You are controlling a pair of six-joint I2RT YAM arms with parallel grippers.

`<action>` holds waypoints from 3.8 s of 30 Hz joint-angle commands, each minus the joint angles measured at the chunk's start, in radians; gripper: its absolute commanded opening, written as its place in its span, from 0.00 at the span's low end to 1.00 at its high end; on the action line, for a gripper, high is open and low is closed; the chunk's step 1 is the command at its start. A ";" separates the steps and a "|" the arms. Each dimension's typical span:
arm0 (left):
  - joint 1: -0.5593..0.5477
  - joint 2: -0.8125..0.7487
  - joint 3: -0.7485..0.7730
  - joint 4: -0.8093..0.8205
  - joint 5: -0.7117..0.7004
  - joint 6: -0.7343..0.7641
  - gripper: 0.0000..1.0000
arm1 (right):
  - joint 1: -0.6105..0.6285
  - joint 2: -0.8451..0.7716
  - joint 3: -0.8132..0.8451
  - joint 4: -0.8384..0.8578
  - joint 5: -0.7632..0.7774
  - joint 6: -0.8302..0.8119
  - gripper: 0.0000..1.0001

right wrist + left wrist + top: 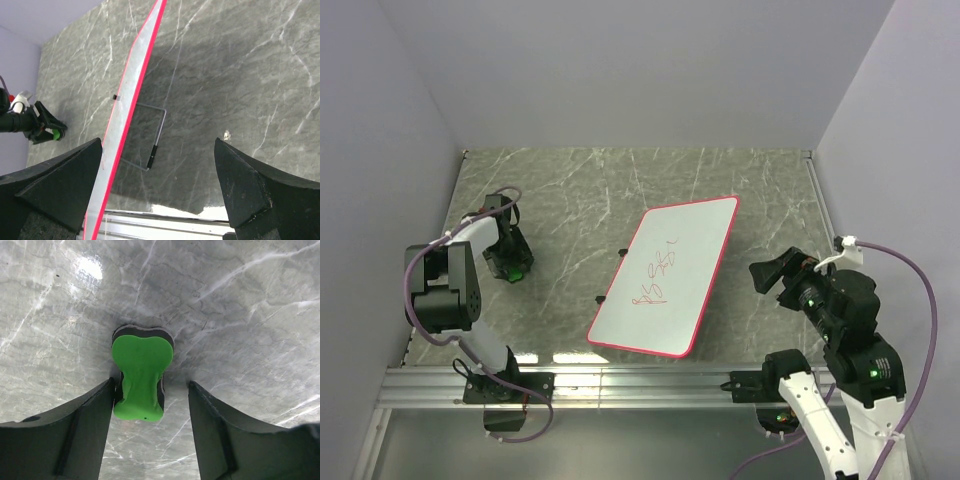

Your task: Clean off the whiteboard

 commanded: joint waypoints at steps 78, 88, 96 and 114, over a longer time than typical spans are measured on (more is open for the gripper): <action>-0.872 0.240 0.721 -0.073 0.407 -0.141 0.00 | 0.034 0.500 -0.061 0.420 -0.420 0.121 0.06; -0.755 0.236 0.487 -0.007 0.385 -0.144 0.00 | 0.037 0.545 0.035 0.394 -0.417 0.142 0.01; -0.761 0.279 0.585 -0.065 0.330 -0.084 0.00 | 0.038 0.530 0.000 0.397 -0.416 0.147 0.00; -0.893 0.358 0.912 -0.108 0.502 -0.166 0.00 | 0.048 0.536 -0.044 0.429 -0.411 0.160 0.00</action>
